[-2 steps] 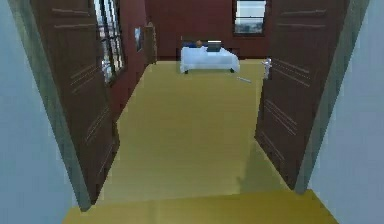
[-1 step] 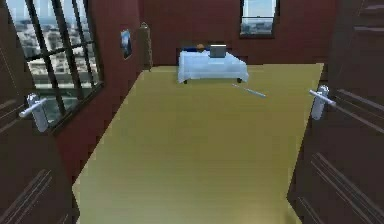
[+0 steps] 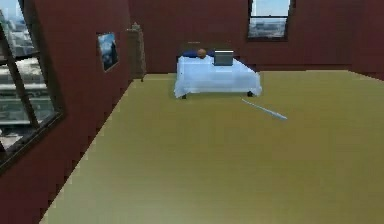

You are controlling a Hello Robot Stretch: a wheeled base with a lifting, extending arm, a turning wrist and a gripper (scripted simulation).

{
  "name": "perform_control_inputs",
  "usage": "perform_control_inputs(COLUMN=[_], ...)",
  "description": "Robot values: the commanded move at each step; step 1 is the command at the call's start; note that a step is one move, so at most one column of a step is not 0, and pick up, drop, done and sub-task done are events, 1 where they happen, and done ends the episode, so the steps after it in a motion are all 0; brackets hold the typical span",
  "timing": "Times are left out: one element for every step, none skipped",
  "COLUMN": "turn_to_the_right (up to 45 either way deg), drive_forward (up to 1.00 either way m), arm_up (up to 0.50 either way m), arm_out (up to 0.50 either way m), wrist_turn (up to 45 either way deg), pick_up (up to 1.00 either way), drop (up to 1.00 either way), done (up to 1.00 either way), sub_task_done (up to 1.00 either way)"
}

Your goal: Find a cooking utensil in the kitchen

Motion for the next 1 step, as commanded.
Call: perform_control_inputs(turn_to_the_right=[6.0], drive_forward=[0.0], arm_up=[0.0], arm_out=[0.0], wrist_turn=[0.0], pick_up=[0.0], drop=[0.0], done=[0.0], sub_task_done=[0.0])
